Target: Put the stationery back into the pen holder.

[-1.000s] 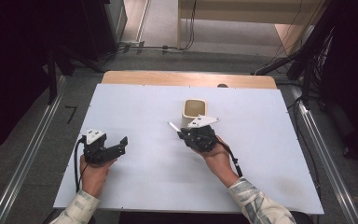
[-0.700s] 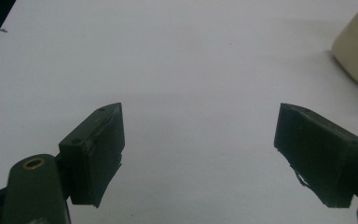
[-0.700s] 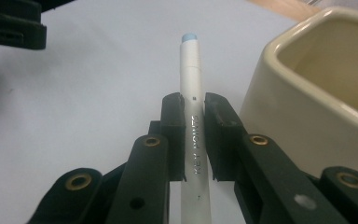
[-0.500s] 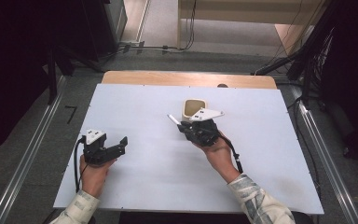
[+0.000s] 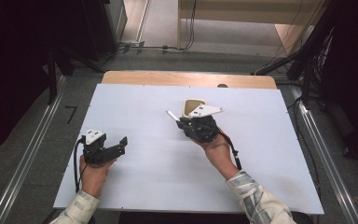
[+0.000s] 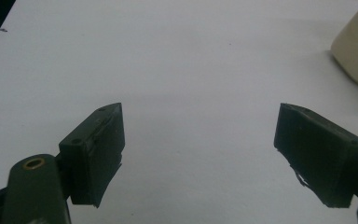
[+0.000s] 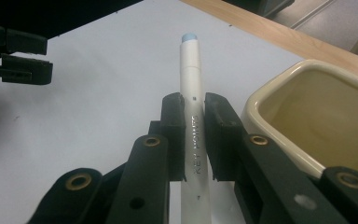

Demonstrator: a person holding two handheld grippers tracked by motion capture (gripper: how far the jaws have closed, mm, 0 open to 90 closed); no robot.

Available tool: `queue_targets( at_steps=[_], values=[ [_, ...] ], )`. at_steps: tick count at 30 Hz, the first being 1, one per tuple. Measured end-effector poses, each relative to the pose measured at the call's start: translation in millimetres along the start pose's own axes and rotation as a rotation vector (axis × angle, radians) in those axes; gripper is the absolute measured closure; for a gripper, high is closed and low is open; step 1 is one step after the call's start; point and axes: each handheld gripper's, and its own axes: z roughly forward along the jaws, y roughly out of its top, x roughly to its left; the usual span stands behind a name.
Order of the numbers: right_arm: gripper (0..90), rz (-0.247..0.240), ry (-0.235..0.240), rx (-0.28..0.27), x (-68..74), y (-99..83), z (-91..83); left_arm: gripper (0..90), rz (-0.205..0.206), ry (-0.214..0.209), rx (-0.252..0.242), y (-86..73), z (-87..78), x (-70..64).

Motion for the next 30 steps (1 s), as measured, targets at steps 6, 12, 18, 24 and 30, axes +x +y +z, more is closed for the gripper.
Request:
queue_targets(
  at_steps=[6,12,18,24,30],
  values=[
    [76.2,0.012,-0.009,-0.009,-3.6,4.2,-1.3,16.7,0.0,0.0,0.001,-0.1,0.2,-0.2],
    [76.2,0.02,-0.016,-0.017,-9.9,9.3,-2.0,16.7,-0.001,0.0,0.002,-0.1,0.3,-0.3],
    [76.2,0.023,-0.03,-0.027,-14.8,15.9,-4.7,16.7,-0.001,0.0,0.003,-0.1,0.4,0.1],
    [76.2,0.02,-0.039,-0.035,-17.8,23.0,-6.4,16.7,0.001,-0.003,0.005,-0.1,0.6,0.1],
    [76.2,0.012,-0.05,-0.031,-20.3,28.5,-5.4,16.8,0.0,-0.003,0.007,-0.1,0.7,0.1]
  ],
)
